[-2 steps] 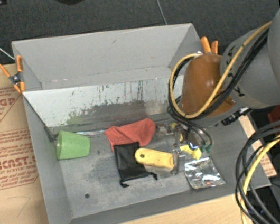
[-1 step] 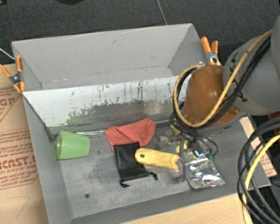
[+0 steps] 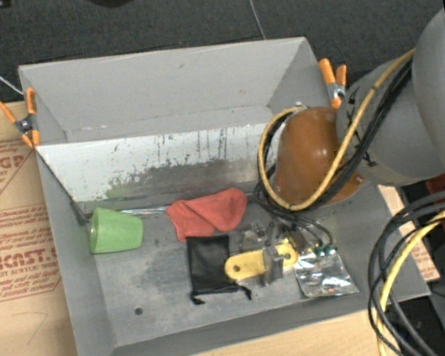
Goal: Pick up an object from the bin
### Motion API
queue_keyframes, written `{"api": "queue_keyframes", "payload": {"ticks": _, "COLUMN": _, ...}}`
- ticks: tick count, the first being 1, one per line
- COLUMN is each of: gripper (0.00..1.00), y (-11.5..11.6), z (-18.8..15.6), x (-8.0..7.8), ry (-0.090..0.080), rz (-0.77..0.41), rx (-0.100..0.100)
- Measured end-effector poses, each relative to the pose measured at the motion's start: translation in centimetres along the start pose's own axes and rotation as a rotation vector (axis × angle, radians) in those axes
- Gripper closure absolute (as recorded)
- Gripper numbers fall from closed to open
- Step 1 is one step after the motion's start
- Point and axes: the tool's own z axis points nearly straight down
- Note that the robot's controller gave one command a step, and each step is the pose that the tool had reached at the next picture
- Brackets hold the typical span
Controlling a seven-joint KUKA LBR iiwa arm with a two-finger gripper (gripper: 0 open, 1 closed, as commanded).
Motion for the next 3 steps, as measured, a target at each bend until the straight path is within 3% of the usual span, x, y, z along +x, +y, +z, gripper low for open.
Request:
{"api": "queue_keyframes", "payload": {"ticks": 1, "gripper": 1.00, "y": 0.0, "z": 0.0, "x": 0.0, "ry": 0.001, "rz": 0.000, "rx": 0.000}}
{"api": "queue_keyframes", "payload": {"ticks": 2, "gripper": 1.00, "y": 0.1, "z": -4.0, "x": -1.0, "ry": -0.005, "rz": -0.031, "rx": 0.001}}
{"api": "queue_keyframes", "payload": {"ticks": 3, "gripper": 1.00, "y": 1.4, "z": -24.7, "x": -4.4, "ry": -0.010, "rz": 0.024, "rx": 0.002}}
